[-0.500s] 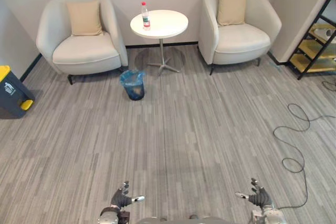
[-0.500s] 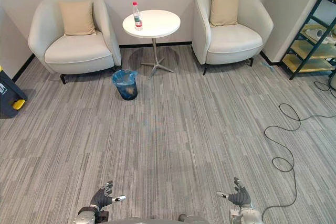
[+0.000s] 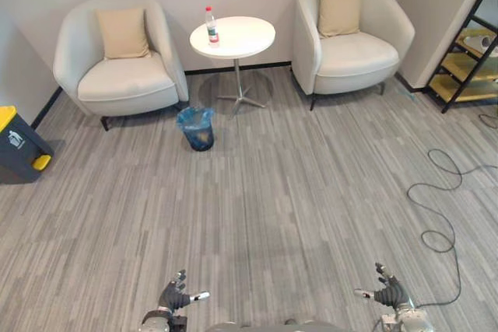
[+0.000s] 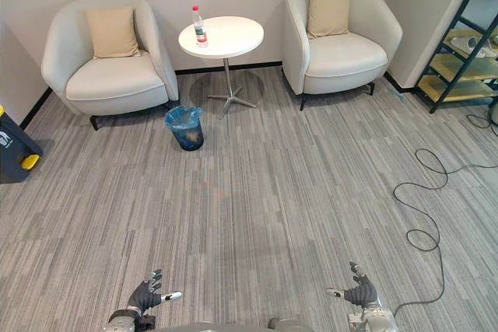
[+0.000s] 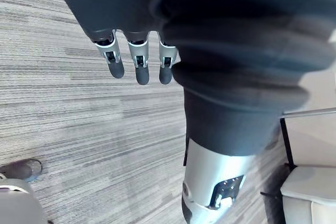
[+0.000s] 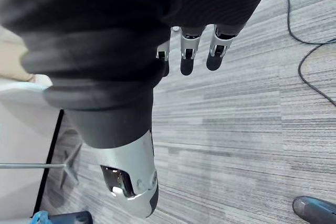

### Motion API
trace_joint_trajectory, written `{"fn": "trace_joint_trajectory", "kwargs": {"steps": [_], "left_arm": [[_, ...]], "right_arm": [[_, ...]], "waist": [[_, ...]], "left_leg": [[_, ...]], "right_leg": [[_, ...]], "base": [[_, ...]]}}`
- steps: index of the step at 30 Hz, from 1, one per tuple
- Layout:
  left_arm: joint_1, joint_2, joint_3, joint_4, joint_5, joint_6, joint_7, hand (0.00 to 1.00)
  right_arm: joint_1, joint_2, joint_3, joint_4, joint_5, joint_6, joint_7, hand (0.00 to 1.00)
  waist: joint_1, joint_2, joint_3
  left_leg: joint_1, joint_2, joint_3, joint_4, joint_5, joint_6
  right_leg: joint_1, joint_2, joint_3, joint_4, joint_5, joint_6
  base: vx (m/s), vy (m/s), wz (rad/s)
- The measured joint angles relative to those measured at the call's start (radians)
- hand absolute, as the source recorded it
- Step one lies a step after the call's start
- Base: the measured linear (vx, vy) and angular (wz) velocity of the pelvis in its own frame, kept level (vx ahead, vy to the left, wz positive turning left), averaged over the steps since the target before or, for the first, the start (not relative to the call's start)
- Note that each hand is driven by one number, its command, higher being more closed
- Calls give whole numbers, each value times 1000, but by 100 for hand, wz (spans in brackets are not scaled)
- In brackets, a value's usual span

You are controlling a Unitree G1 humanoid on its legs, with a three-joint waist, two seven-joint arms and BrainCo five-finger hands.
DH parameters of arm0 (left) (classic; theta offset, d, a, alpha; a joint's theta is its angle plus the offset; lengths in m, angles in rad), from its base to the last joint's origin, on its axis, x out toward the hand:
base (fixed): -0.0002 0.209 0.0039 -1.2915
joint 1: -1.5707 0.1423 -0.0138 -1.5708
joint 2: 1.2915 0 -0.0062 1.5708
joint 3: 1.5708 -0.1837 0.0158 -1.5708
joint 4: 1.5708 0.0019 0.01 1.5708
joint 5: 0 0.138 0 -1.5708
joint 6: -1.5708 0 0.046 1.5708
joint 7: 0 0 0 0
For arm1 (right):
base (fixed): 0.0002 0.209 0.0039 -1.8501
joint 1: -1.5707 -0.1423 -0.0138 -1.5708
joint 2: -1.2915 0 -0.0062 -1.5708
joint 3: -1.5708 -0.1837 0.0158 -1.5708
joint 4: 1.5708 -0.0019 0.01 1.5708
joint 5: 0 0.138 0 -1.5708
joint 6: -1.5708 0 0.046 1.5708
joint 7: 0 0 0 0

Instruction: Gather rubbish on tea table into small bin, then transfer packed bag to large trash can.

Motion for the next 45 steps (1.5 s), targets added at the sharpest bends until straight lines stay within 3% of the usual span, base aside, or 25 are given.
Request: {"fn": "trace_joint_trajectory", "kwargs": {"steps": [6, 9, 11, 14, 16, 18, 20, 21, 22, 23, 26, 27, 29, 30, 33, 35, 36, 38, 39, 40, 41, 42, 43, 44, 45], "left_arm": [[-1, -1, 10, -2, -3, 0, 2, 0], [-2, -14, 28, -41, -12, -1, 8, 0], [-1, -19, 33, -56, -24, -1, 22, 0], [1, -16, 33, -60, -49, 0, 41, 0], [-2, -15, 34, -60, -52, 3, 45, 0], [-26, -14, 35, -61, -60, 2, 48, 0], [-81, -20, 32, -61, -69, -2, 54, 0], [-88, -21, 31, -61, -68, -5, 60, 0], [-100, -22, 30, -60, -68, -8, 66, 0], [-113, -23, 30, -59, -67, -9, 65, 0], [-100, -40, 28, -57, -67, -9, 66, 0], [-83, -45, 28, -64, -67, -10, 63, 0], [-75, -46, 28, -66, -67, -7, 63, 0], [-70, -47, 28, -70, -68, -7, 63, 0], [-41, -48, 27, -101, -69, -9, 64, 0], [-36, -58, 32, -101, -70, -9, 67, 0], [-30, -64, 33, -101, -74, -10, 70, 0], [-1, -76, 32, -99, -89, -10, 81, 0], [3, -80, 33, -95, -89, -10, 84, 0], [-1, -85, 42, -88, -89, -8, 87, 0], [-4, -97, 41, -87, -89, -8, 85, 0], [-7, -100, 38, -86, -88, -8, 84, 0], [-10, -95, 41, -83, -90, -9, 85, 0], [-27, -72, 37, -66, -90, -5, 85, 0], [-38, -64, 33, -58, -90, -1, 85, 0]], "right_arm": [[-47, -9, -1, 17, 1, 0, -3, 0], [-79, -23, -4, 17, 4, 2, -6, 0], [-76, -22, -3, 17, 25, 5, -10, 0], [-74, -16, -1, 17, 32, 21, -23, 0], [-79, -18, -1, 16, 34, 22, -25, 0], [-87, -20, -1, 16, 45, 22, -26, 0], [-97, -31, -6, 17, 65, 23, -31, 0], [-97, -32, -8, 17, 67, 23, -32, 0], [-95, -34, -9, 16, 66, 23, -38, 0], [-100, -34, -13, 16, 66, 24, -44, 0], [-114, -30, -7, 16, 67, 24, -44, 0], [-116, -22, 2, 15, 73, 21, -44, 0], [-118, -8, 3, 14, 80, 15, -46, 0], [-115, -6, 13, 14, 95, 14, -48, 0], [-119, -7, 20, 10, 112, 13, -48, 0], [-130, -9, 15, 19, 112, 15, -50, 0], [-133, -12, 16, 23, 111, 15, -51, 0], [-143, -16, 19, 30, 111, 16, -65, 0], [-136, -18, 19, 31, 110, 15, -69, 0], [-135, -6, 21, 48, 110, 17, -73, 0], [-129, 0, 25, 64, 110, 17, -74, 0], [-123, 5, 24, 71, 110, 17, -76, 0], [-111, 25, 28, 89, 109, 17, -78, 0], [-101, 46, 32, 95, 108, 18, -78, 0], [-94, 50, 35, 96, 108, 19, -77, 0]], "waist": [[2, 10, -2], [5, 24, 10], [0, 15, 19], [-14, 0, 46], [-25, 4, 59], [-36, 12, 70], [-73, 30, 112], [-84, 33, 110], [-85, 37, 109], [-81, 32, 110], [-82, 36, 117], [-70, 39, 126], [-39, 43, 134], [-22, 20, 140], [-2, 1, 148], [31, -2, 156], [34, 3, 155], [54, 33, 141], [58, 44, 133], [61, 25, 120], [54, -6, 103], [52, -13, 96], [43, -56, 89], [21, -90, 88], [13, -96, 89]], "left_leg": [[-60, 14, 29, 55, -38, 3], [-107, 18, 53, 138, -104, 21], [-106, -4, 60, 189, -157, 38], [-49, -33, 48, 218, -222, 66], [-4, -32, 44, 215, -239, 66], [22, -25, 18, 187, -246, 63], [78, -4, -57, 114, -237, 44], [92, 3, -74, 86, -229, 29], [104, 15, -101, 64, -219, 11], [97, 22, -118, 82, -207, -9], [4, 85, -118, 458, -123, -84], [-129, 167, -97, 794, -45, -66], [-221, 232, -47, 1016, -68, -29], [-274, 239, -22, 1052, -74, -20], [-421, 222, 79, 872, -79, -27], [-455, 121, 87, 455, -43, -63], [-452, 102, 78, 325, -10, -78], [-452, 90, 70, 36, 90, -67], [-461, 93, 55, 38, 126, -31], [-478, 78, 40, 123, 205, 17], [-502, 62, 44, 197, 185, 46], [-495, 53, 48, 218, 169, 63], [-469, 18, 46, 244, 108, 72], [-420, -30, 20, 244, 64, 86], [-394, -43, 10, 245, 44, 91]], "right_leg": [[-52, 9, 34, 16, 5, 0], [-155, -3, 53, 211, -109, 45], [-246, -45, 35, 448, -194, 102], [-364, -116, -29, 748, -228, 113], [-403, -137, -65, 726, -252, 107], [-464, -137, -92, 605, -237, 106], [-499, -136, -113, 390, -53, 96], [-502, -131, -112, 373, 2, 90], [-501, -122, -110, 395, 13, 27], [-516, -123, -113, 443, -27, -7], [-418, -118, -159, 516, -164, -50], [-303, -71, -174, 448, -192, -69], [-182, -34, -165, 361, -197, -79], [-119, -32, -161, 307, -197, -79], [43, -34, -145, 154, -194, -74], [140, -53, -109, 69, -193, -72], [158, -53, -98, 53, -193, -71], [239, -29, -43, 9, -228, 0], [262, -19, -31, 5, -240, 18], [274, -39, -24, 48, -269, 50], [220, -79, -25, 191, -290, 85], [185, -93, -21, 297, -290, 90], [84, -141, -2, 567, -235, 182], [-14, -175, 22, 816, -83, 309], [-56, -188, 28, 916, -78, 294]], "base": [[40, 14, -19], [46, 60, -21], [79, 73, -6], [187, 56, 6], [319, 24, 13], [396, -24, 38], [470, -120, 92], [437, -136, 86], [448, -171, 50], [538, -241, 39], [610, -292, 36], [559, -261, 16], [537, -212, -18], [502, -163, -14], [551, -111, -9], [580, 14, -43], [538, 70, -65], [552, 150, -74], [593, 221, -57], [612, 231, -14], [635, 236, 0], [651, 213, 29], [696, 189, 59], [695, 146, 71], [693, 97, 76]]}}
